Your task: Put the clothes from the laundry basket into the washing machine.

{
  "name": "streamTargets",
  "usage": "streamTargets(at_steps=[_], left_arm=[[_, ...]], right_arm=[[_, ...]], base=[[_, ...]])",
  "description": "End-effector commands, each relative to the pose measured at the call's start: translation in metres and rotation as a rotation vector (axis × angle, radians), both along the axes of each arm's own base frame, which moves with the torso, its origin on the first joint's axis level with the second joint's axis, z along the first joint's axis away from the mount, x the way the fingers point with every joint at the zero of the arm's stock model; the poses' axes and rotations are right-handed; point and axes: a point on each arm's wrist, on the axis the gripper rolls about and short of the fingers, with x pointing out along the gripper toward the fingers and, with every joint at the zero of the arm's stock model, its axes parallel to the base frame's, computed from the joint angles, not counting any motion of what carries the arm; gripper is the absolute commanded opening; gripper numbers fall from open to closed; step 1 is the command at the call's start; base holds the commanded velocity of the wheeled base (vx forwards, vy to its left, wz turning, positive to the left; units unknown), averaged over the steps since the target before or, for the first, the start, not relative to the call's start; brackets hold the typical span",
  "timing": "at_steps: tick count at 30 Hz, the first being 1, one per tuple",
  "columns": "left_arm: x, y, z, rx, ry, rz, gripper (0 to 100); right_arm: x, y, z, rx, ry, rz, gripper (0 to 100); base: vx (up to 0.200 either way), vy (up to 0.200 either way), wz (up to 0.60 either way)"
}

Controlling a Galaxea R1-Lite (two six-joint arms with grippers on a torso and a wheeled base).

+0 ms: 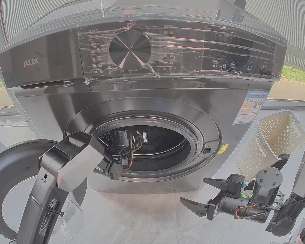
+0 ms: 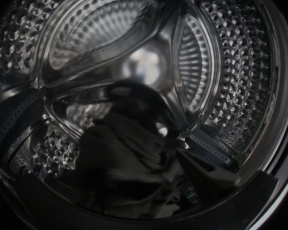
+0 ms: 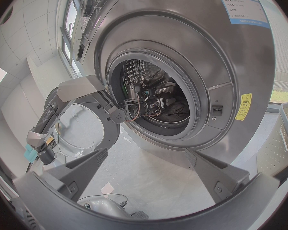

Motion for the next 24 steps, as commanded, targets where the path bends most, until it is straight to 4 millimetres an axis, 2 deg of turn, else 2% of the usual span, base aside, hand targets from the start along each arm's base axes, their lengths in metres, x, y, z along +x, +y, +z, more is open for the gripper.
streamTargets(at_steps=[1,2,3,10,11,16,18,19,24], left_arm=[[-0.005,-0.001,0.0,-0.008,0.024,-0.005,100],[-0.005,-0.001,0.0,-0.008,0.024,-0.005,100],[-0.018,-0.004,0.007,-0.003,0.044,-0.022,100],[-0.059,-0.009,0.023,0.028,0.107,-0.077,100],[-0.071,-0.011,0.029,0.036,0.12,-0.096,100],[-0.108,-0.018,0.042,0.05,0.138,-0.155,100],[-0.114,-0.02,0.044,0.048,0.137,-0.166,100],[-0.126,-0.023,0.044,0.044,0.139,-0.188,100],[-0.151,-0.028,0.039,0.056,0.154,-0.235,100]], right_arm=[[0.0,0.0,0.0,-0.001,0.0,0.001,100],[0.0,0.0,0.0,-0.001,0.0,0.001,100],[0.0,0.0,0.0,-0.002,0.001,0.001,100],[0.0,0.0,0.0,-0.001,0.002,0.0,100],[0.0,0.0,0.0,-0.001,0.002,0.0,100],[0.0,0.0,0.0,-0.002,0.001,0.001,100],[0.0,0.0,0.0,-0.002,0.001,0.001,100],[0.0,0.0,-0.001,-0.003,0.002,0.001,100],[0.0,0.0,-0.001,-0.003,0.002,0.001,100]], base=[[0.0,0.0,0.0],[0.0,0.0,0.0],[0.0,0.0,0.0],[0.0,0.0,0.0],[0.0,0.0,0.0],[0.0,0.0,0.0],[0.0,0.0,0.0],[0.0,0.0,0.0],[0.0,0.0,0.0]])
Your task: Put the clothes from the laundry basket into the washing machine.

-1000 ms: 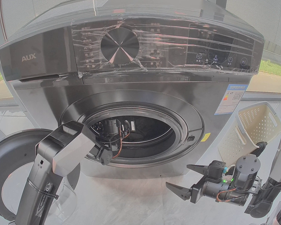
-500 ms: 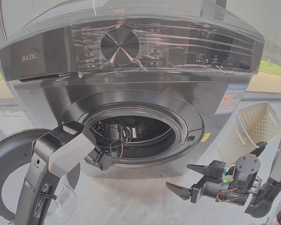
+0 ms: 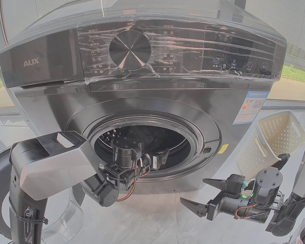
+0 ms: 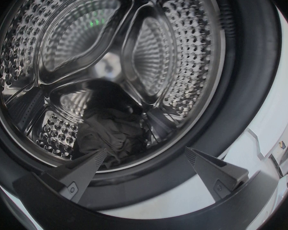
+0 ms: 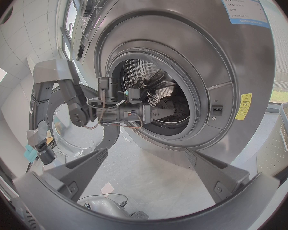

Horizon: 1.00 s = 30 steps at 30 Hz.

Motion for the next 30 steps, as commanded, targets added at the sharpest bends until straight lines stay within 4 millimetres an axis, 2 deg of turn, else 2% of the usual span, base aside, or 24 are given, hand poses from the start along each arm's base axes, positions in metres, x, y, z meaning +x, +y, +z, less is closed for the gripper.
streamTargets(at_steps=[1,4,7,14,15,16,22,23,24,26,30], left_arm=[[-0.029,-0.007,0.016,-0.013,-0.012,-0.055,100],[-0.047,-0.009,0.016,-0.018,-0.009,-0.086,100],[-0.073,-0.006,0.024,-0.04,0.007,-0.12,100],[-0.139,0.017,0.046,-0.075,0.016,-0.205,100],[-0.14,0.017,0.047,-0.079,0.016,-0.207,100],[-0.158,0.025,0.058,-0.113,0.004,-0.224,100],[-0.187,0.061,0.089,-0.179,-0.067,-0.165,100],[-0.188,0.062,0.09,-0.182,-0.068,-0.165,100],[-0.2,0.077,0.104,-0.232,-0.097,-0.165,100],[-0.207,0.088,0.113,-0.263,-0.118,-0.153,100],[-0.204,0.109,0.109,-0.21,-0.107,-0.047,100]], right_arm=[[0.0,0.0,0.0,-0.001,0.001,0.0,100],[0.0,-0.001,0.0,0.0,0.002,-0.002,100],[0.0,-0.001,0.0,0.001,0.001,-0.002,100],[0.0,-0.001,0.0,-0.001,0.001,-0.003,100],[0.0,-0.001,0.0,0.0,0.002,-0.003,100],[-0.001,-0.002,0.002,0.002,-0.004,-0.006,100],[-0.004,-0.021,0.012,0.007,-0.037,-0.084,100],[-0.004,-0.022,0.013,0.006,-0.039,-0.09,100],[-0.004,-0.031,0.019,0.015,-0.064,-0.14,100],[-0.005,-0.04,0.029,0.039,-0.097,-0.174,100],[-0.004,-0.059,0.044,0.075,-0.16,-0.258,100]], base=[[0.0,0.0,0.0],[0.0,0.0,0.0],[0.0,0.0,0.0],[0.0,0.0,0.0],[0.0,0.0,0.0],[0.0,0.0,0.0],[0.0,0.0,0.0],[0.0,0.0,0.0],[0.0,0.0,0.0],[0.0,0.0,0.0],[0.0,0.0,0.0]])
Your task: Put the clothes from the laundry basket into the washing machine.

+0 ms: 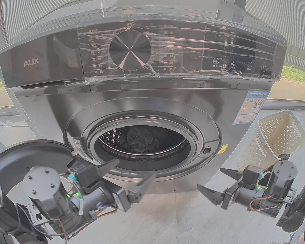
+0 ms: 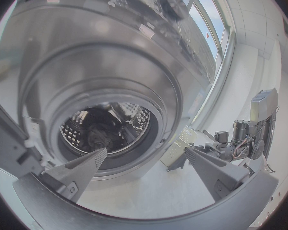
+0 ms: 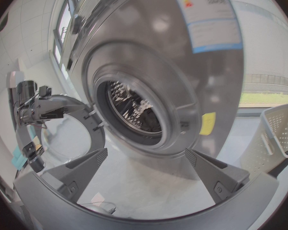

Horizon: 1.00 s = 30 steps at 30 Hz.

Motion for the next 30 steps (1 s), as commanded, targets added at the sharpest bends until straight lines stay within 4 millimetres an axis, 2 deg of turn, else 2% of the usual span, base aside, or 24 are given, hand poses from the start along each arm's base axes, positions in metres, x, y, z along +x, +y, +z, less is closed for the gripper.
streamTargets(at_steps=[1,3,6,12,25,30], left_arm=[[-0.017,0.047,0.016,-0.023,-0.038,0.131,100],[-0.019,0.057,0.011,0.001,-0.028,0.163,100],[-0.019,0.062,0.008,0.012,-0.021,0.187,100],[-0.019,0.07,0.008,0.035,-0.037,0.219,100],[-0.053,0.103,0.025,0.063,-0.172,0.257,100],[-0.064,0.118,0.025,0.079,-0.162,0.306,100]], right_arm=[[-0.003,-0.037,0.031,0.066,-0.124,-0.153,100],[-0.006,-0.047,0.038,0.072,-0.157,-0.189,100],[-0.009,-0.057,0.037,0.06,-0.154,-0.229,100],[-0.017,-0.063,0.044,0.07,-0.175,-0.243,100],[-0.055,-0.083,0.055,0.017,-0.156,-0.322,100],[-0.075,-0.093,0.057,0.012,-0.152,-0.321,100]], base=[[0.0,0.0,0.0],[0.0,0.0,0.0],[-0.133,0.0,0.0],[-0.2,0.0,0.0],[-0.2,0.0,0.0],[0.0,0.0,0.0]])
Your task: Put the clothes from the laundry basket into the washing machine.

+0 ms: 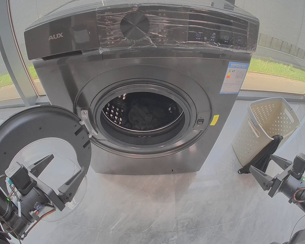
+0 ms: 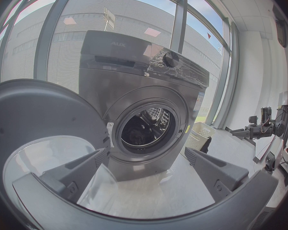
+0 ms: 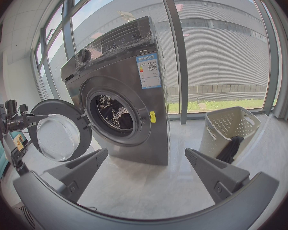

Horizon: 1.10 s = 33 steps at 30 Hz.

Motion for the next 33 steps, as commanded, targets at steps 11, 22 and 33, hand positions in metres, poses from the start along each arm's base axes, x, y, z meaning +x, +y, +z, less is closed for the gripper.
streamTargets(at_steps=[11,22,33], left_arm=[[-0.055,0.046,-0.004,0.002,-0.011,0.086,100],[-0.114,0.079,-0.042,-0.016,-0.032,0.278,100],[-0.126,0.079,-0.061,0.071,0.005,0.395,100]], right_arm=[[-0.082,-0.045,-0.008,-0.006,-0.027,-0.111,100],[-0.124,-0.059,-0.024,-0.023,-0.169,-0.247,100],[-0.141,-0.061,-0.046,-0.017,-0.132,-0.314,100]], base=[[0.0,0.0,0.0],[0.0,0.0,0.0],[0.0,0.0,0.0]])
